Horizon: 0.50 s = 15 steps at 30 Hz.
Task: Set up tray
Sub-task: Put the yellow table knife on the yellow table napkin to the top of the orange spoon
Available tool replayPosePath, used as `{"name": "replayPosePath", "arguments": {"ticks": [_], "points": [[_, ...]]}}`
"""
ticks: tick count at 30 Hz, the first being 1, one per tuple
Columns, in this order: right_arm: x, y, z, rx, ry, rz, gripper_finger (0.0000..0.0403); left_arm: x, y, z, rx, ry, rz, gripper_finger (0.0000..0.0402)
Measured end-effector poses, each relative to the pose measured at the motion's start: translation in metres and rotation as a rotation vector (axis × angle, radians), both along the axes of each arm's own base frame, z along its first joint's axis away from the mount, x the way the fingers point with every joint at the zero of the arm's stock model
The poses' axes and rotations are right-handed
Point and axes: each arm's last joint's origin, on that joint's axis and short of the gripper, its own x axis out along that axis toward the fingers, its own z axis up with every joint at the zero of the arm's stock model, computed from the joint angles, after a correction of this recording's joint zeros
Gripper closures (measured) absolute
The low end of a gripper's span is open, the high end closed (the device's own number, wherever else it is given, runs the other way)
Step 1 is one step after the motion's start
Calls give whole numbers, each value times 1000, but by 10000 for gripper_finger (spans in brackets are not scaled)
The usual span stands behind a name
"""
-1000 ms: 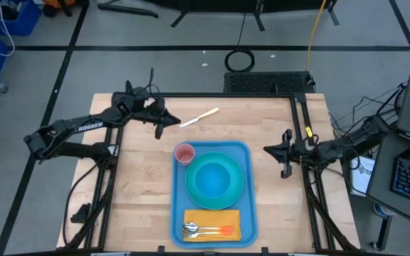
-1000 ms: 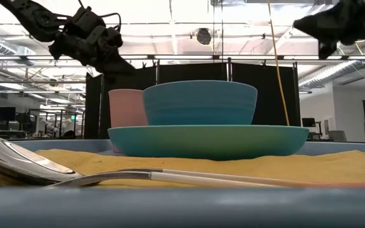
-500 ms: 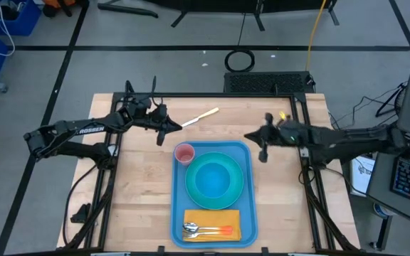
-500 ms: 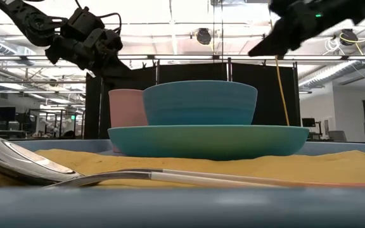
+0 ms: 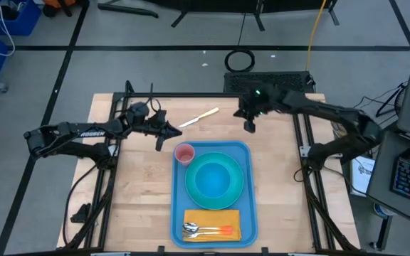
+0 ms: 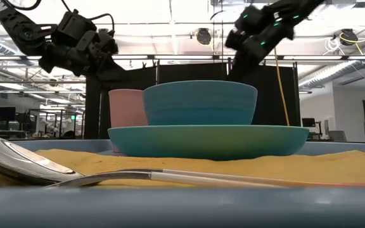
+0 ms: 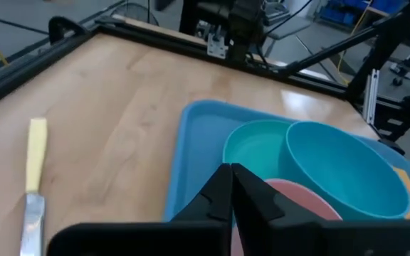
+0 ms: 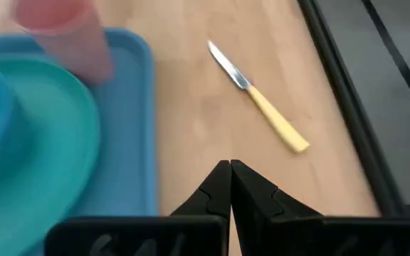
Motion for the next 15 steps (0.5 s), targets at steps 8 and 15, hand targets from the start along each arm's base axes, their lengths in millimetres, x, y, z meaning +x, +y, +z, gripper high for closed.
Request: {"name": "replayPosePath", "arguments": {"ticks": [8, 15], "points": [[51, -42, -13, -54, 186, 100, 401, -2, -2, -6, -26, 16, 8, 379], [86, -70, -29, -280, 311, 20, 401, -2, -1, -6, -15, 15, 9, 386]]}}
